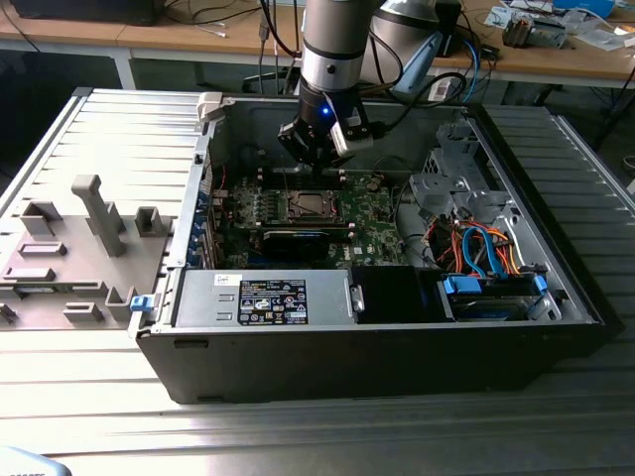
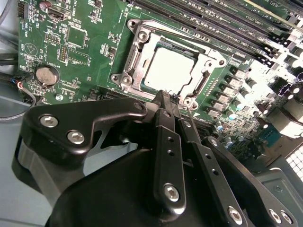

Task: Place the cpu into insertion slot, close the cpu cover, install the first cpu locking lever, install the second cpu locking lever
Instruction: 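Install the first cpu locking lever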

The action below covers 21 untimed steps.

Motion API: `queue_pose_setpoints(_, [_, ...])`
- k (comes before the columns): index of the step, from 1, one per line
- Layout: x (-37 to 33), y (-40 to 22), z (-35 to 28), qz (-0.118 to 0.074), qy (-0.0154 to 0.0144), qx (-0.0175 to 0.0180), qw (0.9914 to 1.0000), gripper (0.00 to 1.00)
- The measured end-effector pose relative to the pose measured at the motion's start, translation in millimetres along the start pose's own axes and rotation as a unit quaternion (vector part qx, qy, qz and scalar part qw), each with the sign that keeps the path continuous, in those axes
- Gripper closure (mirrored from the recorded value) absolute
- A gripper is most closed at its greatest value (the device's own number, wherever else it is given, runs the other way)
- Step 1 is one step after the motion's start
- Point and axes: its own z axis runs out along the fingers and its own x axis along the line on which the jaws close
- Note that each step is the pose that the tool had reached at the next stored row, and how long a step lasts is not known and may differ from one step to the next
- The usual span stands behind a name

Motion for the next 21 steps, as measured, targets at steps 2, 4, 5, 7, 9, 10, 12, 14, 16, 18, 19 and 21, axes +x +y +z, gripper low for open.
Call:
queue_pose_setpoints(2, [0.0,0.0,0.0,-0.001,0.0,0.0,1.0,0.89])
queue_pose_setpoints(4, [0.0,0.0,0.0,-0.002,0.0001,0.0001,1.0,0.89])
queue_pose_setpoints(5, [0.0,0.0,0.0,-0.003,0.0001,0.0001,1.0,0.89])
queue_pose_setpoints(7, [0.0,0.0,0.0,-0.003,0.0001,0.0001,0.99999,0.89])
queue_pose_setpoints(9, [0.0,0.0,0.0,-0.004,0.0002,0.0001,0.99999,0.89])
queue_pose_setpoints(10, [0.0,0.0,0.0,-0.004,0.0002,0.0002,0.99999,0.89])
queue_pose_setpoints(12, [0.0,0.0,0.0,-0.005,0.0002,0.0002,0.99999,0.89])
queue_pose_setpoints(14, [0.0,0.0,0.0,-0.006,0.0003,0.0002,0.99998,0.89])
queue_pose_setpoints(16, [0.0,0.0,0.0,-0.007,0.0003,0.0002,0.99998,0.89])
queue_pose_setpoints(18, [0.0,0.0,0.0,-0.008,0.0004,0.0003,0.99997,0.89])
queue_pose_setpoints(19, [0.0,0.0,0.0,-0.008,0.0004,0.0003,0.99997,0.89])
queue_pose_setpoints(21, [0.0,0.0,0.0,-0.009,0.0004,0.0003,0.99996,0.89])
